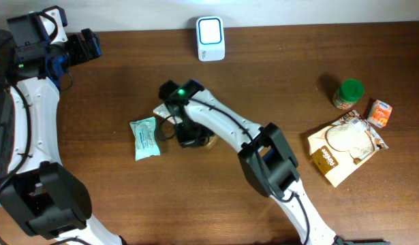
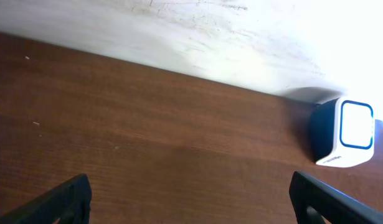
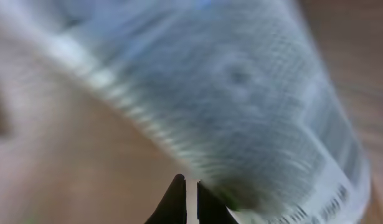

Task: Scan the item barcode
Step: 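Move right gripper to the white tube and grasp it, then lift the white tube upright with right gripper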

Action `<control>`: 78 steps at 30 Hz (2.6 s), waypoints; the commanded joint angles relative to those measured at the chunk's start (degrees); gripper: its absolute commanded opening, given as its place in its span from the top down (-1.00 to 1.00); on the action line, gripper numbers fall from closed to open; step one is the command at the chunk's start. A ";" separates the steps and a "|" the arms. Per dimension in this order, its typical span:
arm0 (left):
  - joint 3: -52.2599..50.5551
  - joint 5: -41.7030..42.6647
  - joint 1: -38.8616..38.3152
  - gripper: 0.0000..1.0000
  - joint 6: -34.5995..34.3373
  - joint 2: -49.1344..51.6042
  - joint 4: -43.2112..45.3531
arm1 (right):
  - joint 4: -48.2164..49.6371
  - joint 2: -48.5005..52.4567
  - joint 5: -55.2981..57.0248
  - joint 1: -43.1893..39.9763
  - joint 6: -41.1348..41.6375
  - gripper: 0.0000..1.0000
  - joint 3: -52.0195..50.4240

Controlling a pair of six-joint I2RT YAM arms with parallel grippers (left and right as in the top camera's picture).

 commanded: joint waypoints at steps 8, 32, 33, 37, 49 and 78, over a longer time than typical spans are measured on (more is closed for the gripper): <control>0.57 0.04 -0.11 -0.98 1.11 0.37 0.09 | 3.63 -0.02 9.86 -12.07 0.09 0.91 0.17; 0.57 0.04 -0.11 -0.99 1.11 0.39 0.11 | 32.74 -0.57 -23.47 -11.98 -15.56 0.22 0.24; 0.57 0.04 -0.11 -0.98 1.11 0.37 0.11 | 31.32 -0.85 -23.47 -11.98 -12.37 0.06 0.24; 0.57 0.04 -0.11 -0.98 1.11 0.39 0.11 | 24.79 -0.96 -23.19 -11.63 -3.21 -0.17 0.20; 0.57 0.04 -0.11 -0.98 1.11 0.37 0.11 | 30.16 -0.74 -14.58 -6.14 12.35 -0.16 -6.56; 0.57 0.04 -0.11 -0.98 1.11 0.37 0.09 | 28.22 1.16 -32.89 -13.53 -21.51 0.05 -9.44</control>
